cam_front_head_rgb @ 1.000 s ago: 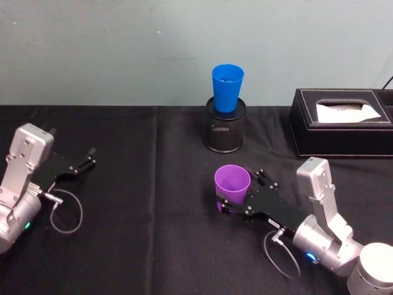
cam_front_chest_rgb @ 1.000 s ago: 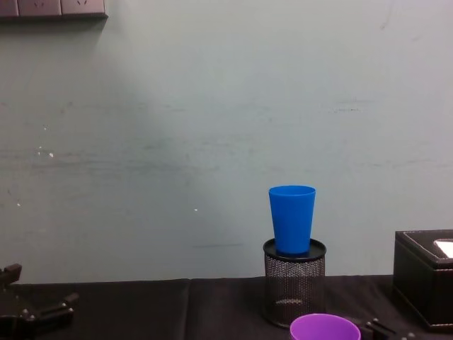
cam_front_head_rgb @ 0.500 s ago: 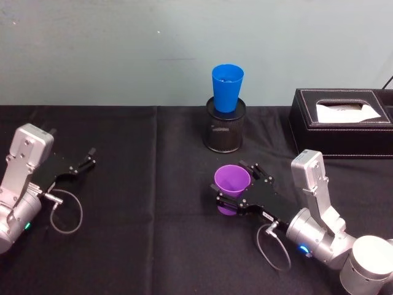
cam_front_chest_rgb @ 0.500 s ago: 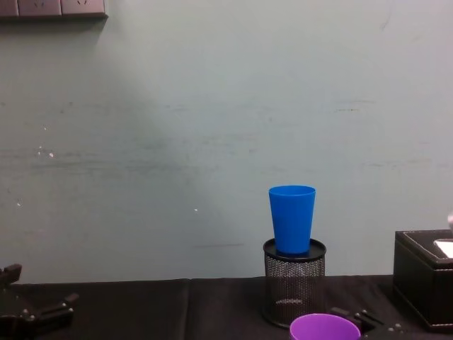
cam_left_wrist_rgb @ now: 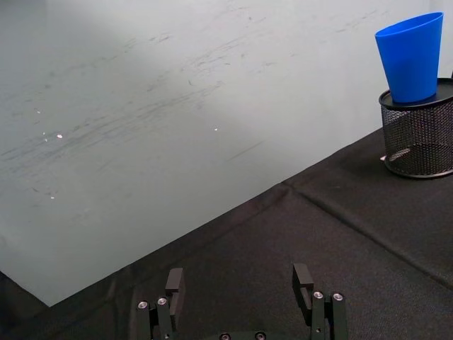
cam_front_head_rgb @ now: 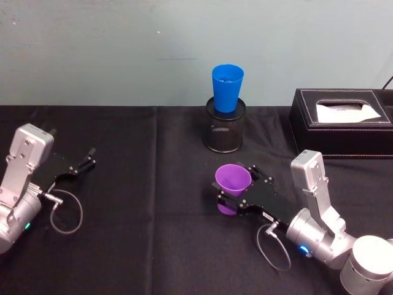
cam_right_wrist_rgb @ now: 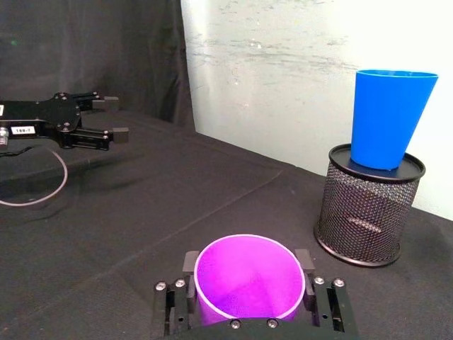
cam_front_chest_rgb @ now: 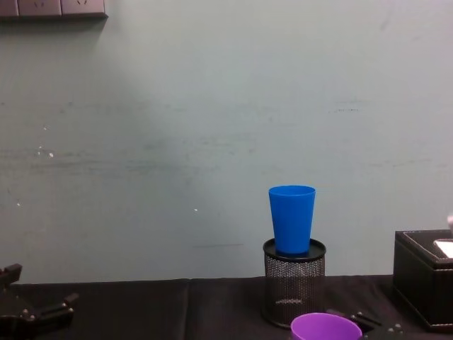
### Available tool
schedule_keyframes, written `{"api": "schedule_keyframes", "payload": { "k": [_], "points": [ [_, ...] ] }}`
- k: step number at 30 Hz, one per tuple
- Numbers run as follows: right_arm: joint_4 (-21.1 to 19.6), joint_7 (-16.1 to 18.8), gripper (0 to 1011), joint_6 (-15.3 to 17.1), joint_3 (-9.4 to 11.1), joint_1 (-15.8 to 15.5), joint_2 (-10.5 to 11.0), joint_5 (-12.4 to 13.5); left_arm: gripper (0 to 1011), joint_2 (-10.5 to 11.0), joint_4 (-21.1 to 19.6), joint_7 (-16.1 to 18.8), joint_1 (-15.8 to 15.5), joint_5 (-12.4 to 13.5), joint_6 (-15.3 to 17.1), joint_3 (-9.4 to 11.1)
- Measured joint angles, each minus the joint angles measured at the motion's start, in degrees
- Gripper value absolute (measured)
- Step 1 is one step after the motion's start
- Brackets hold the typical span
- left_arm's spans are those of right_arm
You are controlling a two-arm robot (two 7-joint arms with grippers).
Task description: Pick up one cup with a gripper and tap it against the other cup.
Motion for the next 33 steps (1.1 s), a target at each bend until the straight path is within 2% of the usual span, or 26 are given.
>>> {"api": "schedule_keyframes", "payload": {
  "k": [1, 4, 10, 13, 20, 23, 24, 29, 33],
  "points": [
    [-0.01, 0.00, 818, -0.01, -0.01, 0.00, 0.00, 0.00, 1000, 0.00, 0.00, 0.00, 0.00, 0.00, 0.00, 0.00],
    [-0.03, -0.01, 785, -0.01, -0.03, 0.00, 0.02, 0.00, 1000, 0.00, 0.00, 0.00, 0.00, 0.00, 0.00, 0.00],
    [-0.07, -0.04, 760, -0.01, -0.06, 0.00, 0.04, 0.00, 1000, 0.00, 0.01, 0.00, 0.00, 0.00, 0.00, 0.00],
    [-2.21, -0.03, 749, 0.72, 0.56, -0.20, 0.45, -0.14, 1000, 0.00, 0.00, 0.00, 0.00, 0.00, 0.00, 0.00],
    [-10.56, 1.03, 739, 6.83, 2.75, 0.11, 2.17, 0.60, 1000, 0.00, 0.01, 0.00, 0.00, 0.00, 0.00, 0.00],
    [-14.63, 1.20, 739, 11.36, 3.72, 1.14, 3.11, 1.29, 1000, 0.00, 0.01, 0.00, 0.00, 0.00, 0.00, 0.00],
    [-14.63, 1.20, 739, 11.36, 3.72, 1.14, 3.11, 1.29, 1000, 0.00, 0.01, 0.00, 0.00, 0.00, 0.00, 0.00],
    [-17.52, 1.01, 739, 16.41, 4.61, 3.27, 4.10, 2.05, 1000, 0.00, 0.01, 0.00, 0.00, 0.00, 0.00, 0.00],
    [-18.03, 0.89, 739, 17.73, 4.78, 4.09, 4.35, 2.39, 1000, 0.00, 0.00, 0.00, 0.00, 0.00, 0.00, 0.00]
  ]
}}
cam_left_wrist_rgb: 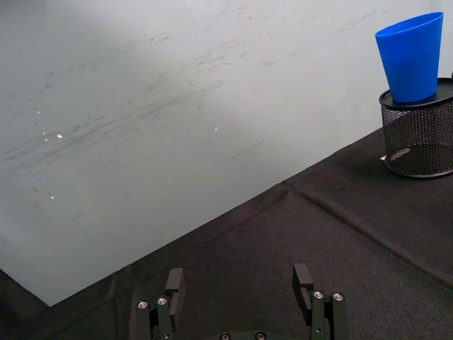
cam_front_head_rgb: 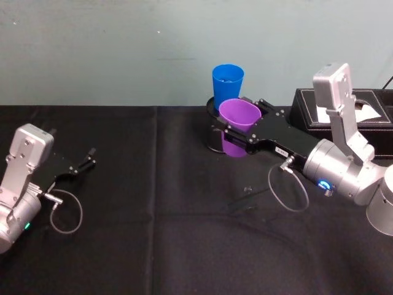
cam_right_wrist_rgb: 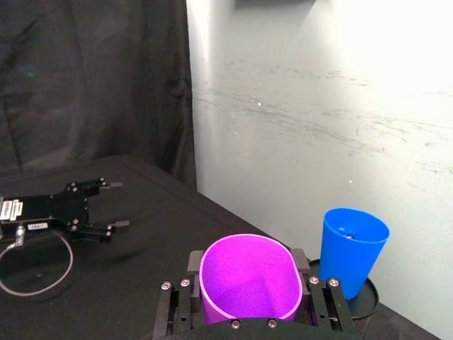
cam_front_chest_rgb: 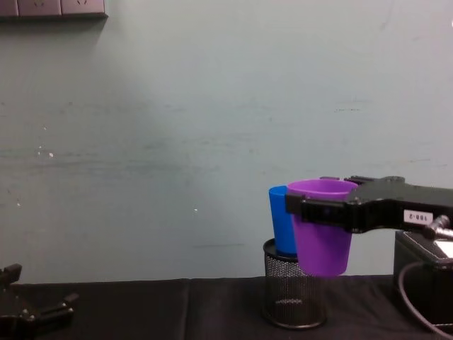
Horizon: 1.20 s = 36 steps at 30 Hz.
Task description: Pick up one cup with a gripper and tap it against the other cup.
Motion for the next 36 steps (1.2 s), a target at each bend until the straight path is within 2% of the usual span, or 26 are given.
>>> {"api": "schedule_keyframes", "payload": {
  "k": [13, 36],
  "points": [
    [0.50, 0.00, 739, 2.36, -0.12, 1.62, 0.36, 2.03, 1000, 0.00, 0.00, 0.00, 0.00, 0.00, 0.00, 0.00],
    [0.47, -0.11, 739, 2.47, -0.18, 1.77, 0.46, 2.07, 1000, 0.00, 0.00, 0.00, 0.00, 0.00, 0.00, 0.00]
  ]
}}
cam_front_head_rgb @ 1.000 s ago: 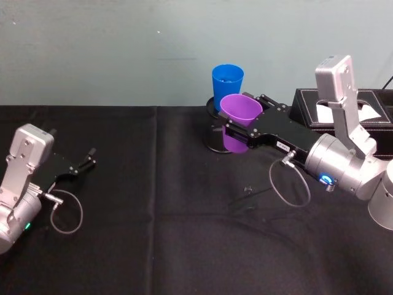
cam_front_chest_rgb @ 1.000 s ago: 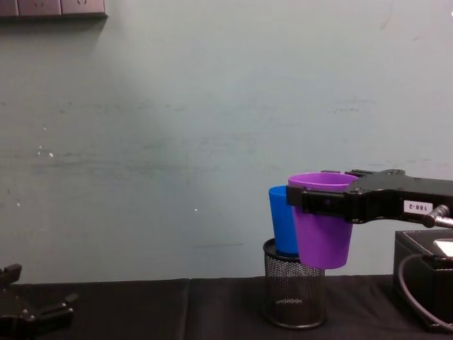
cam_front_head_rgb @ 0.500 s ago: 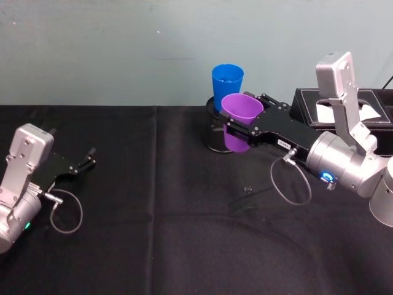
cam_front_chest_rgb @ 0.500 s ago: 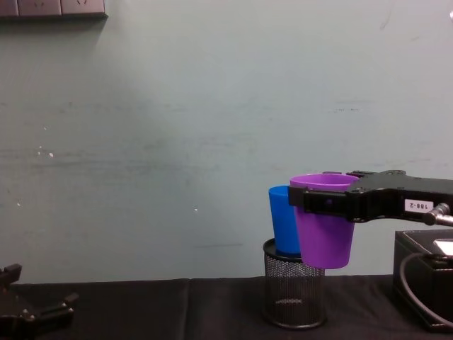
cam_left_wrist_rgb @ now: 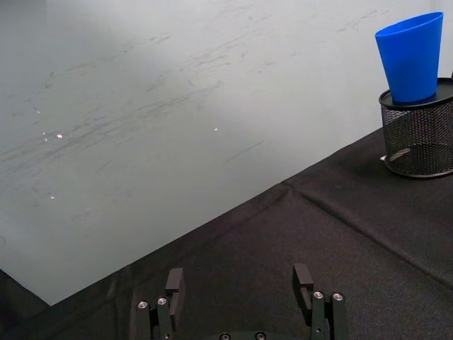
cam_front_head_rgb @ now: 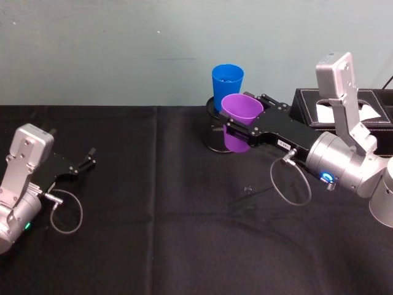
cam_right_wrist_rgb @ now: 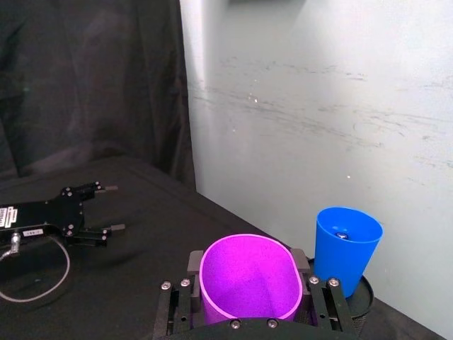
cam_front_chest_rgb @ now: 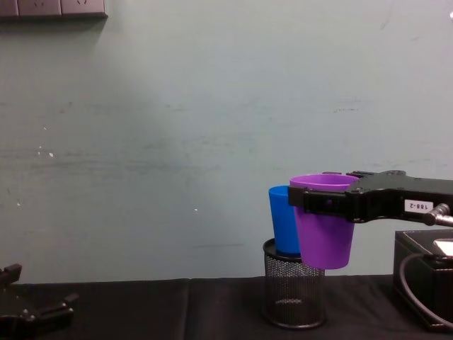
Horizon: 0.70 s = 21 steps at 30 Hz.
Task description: Pick up one cup with a gripper and tap it against the other cup.
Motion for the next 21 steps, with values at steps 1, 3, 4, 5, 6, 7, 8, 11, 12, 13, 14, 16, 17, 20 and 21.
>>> {"api": "schedule_keyframes", "payload": {
  "k": [1, 3, 4, 5, 6, 7, 8, 11, 12, 13, 14, 16, 17, 20, 21],
  "points": [
    [0.00, 0.00, 739, 0.00, 0.00, 0.00, 0.00, 0.00, 1000, 0.00, 0.00, 0.00, 0.00, 0.00, 0.00, 0.00],
    [-0.01, 0.00, 739, -0.01, 0.01, -0.01, -0.01, -0.01, 1000, 0.00, 0.00, 0.00, 0.00, 0.00, 0.00, 0.00],
    [-0.01, 0.00, 739, 0.00, 0.03, -0.02, -0.02, -0.01, 1000, 0.00, 0.00, 0.00, 0.00, 0.00, 0.00, 0.00],
    [-0.02, 0.00, 739, -0.01, 0.03, -0.03, -0.02, -0.01, 1000, 0.00, 0.00, 0.00, 0.00, 0.00, 0.00, 0.00],
    [-0.03, 0.00, 739, -0.01, 0.04, -0.03, -0.02, -0.02, 1000, 0.00, 0.00, 0.00, 0.00, 0.00, 0.00, 0.00],
    [-0.03, 0.00, 739, -0.01, 0.04, -0.03, -0.02, -0.02, 1000, 0.00, 0.00, 0.00, 0.00, 0.00, 0.00, 0.00],
    [-0.03, 0.00, 739, -0.01, 0.04, -0.03, -0.02, -0.03, 1000, 0.00, 0.00, 0.00, 0.00, 0.00, 0.00, 0.00],
    [-0.05, 0.00, 739, -0.01, 0.04, -0.04, -0.02, -0.05, 1000, 0.00, 0.00, 0.00, 0.00, 0.00, 0.00, 0.00],
    [-0.05, 0.00, 739, -0.01, 0.04, -0.03, -0.02, -0.05, 1000, 0.00, 0.00, 0.00, 0.00, 0.00, 0.00, 0.00],
    [-0.05, 0.00, 739, -0.01, 0.04, -0.04, -0.03, -0.05, 1000, 0.00, 0.00, 0.00, 0.00, 0.00, 0.00, 0.00],
    [-0.06, 0.01, 739, -0.01, 0.04, -0.04, -0.03, -0.05, 1000, 0.00, 0.00, 0.00, 0.00, 0.00, 0.00, 0.00],
    [-0.05, 0.00, 739, -0.01, 0.04, -0.04, -0.03, -0.06, 1000, 0.00, 0.00, 0.00, 0.00, 0.00, 0.00, 0.00],
    [-0.06, 0.00, 739, -0.01, 0.04, -0.04, -0.03, -0.06, 1000, 0.00, 0.00, 0.00, 0.00, 0.00, 0.00, 0.00],
    [-0.06, 0.00, 739, -0.01, 0.04, -0.04, -0.03, -0.06, 1000, 0.00, 0.00, 0.00, 0.00, 0.00, 0.00, 0.00],
    [-0.06, 0.01, 741, -0.01, 0.04, -0.04, -0.02, -0.06, 1000, 0.00, 0.00, 0.00, 0.00, 0.00, 0.00, 0.00]
  ]
}}
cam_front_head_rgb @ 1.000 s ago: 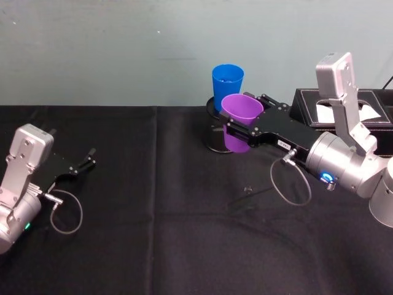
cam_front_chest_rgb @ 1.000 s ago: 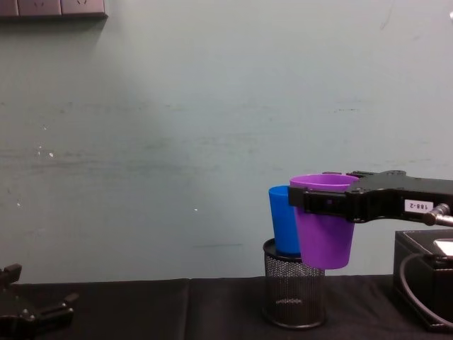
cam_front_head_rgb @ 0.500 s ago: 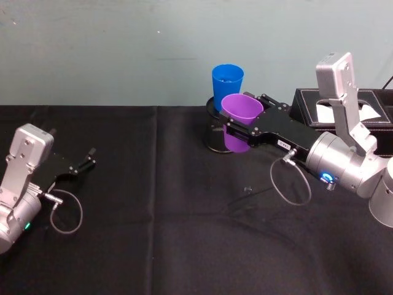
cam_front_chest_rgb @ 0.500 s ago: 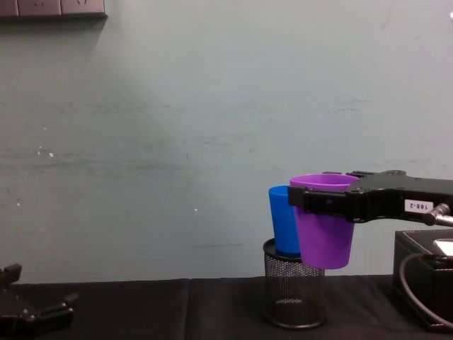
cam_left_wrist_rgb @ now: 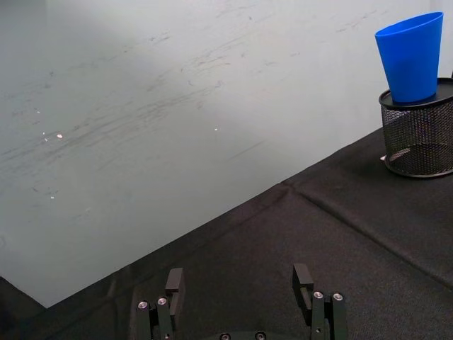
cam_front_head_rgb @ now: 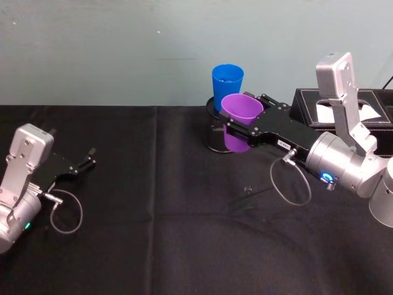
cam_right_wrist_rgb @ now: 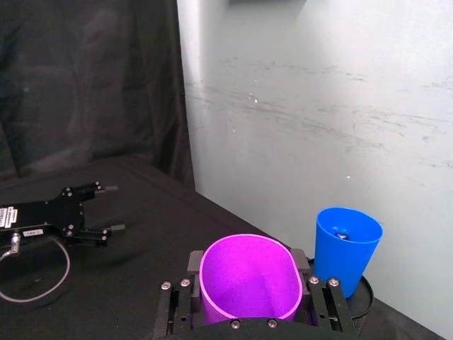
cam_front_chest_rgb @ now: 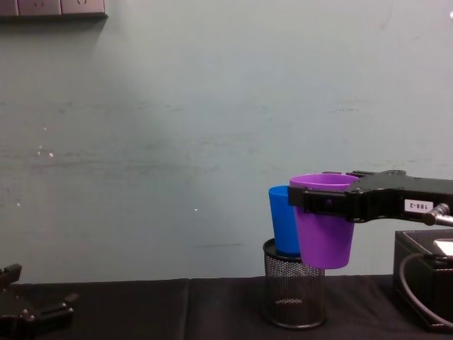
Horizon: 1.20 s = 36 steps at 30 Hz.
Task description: Pick up one cup with a gripper and tap it against the other cup.
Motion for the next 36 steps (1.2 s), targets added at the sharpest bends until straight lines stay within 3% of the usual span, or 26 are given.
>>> {"api": "schedule_keyframes", "payload": {
  "k": [36],
  "points": [
    [0.00, 0.00, 739, 0.00, 0.00, 0.00, 0.00, 0.01, 1000, 0.00, 0.00, 0.00, 0.00, 0.00, 0.00, 0.00]
  ]
}}
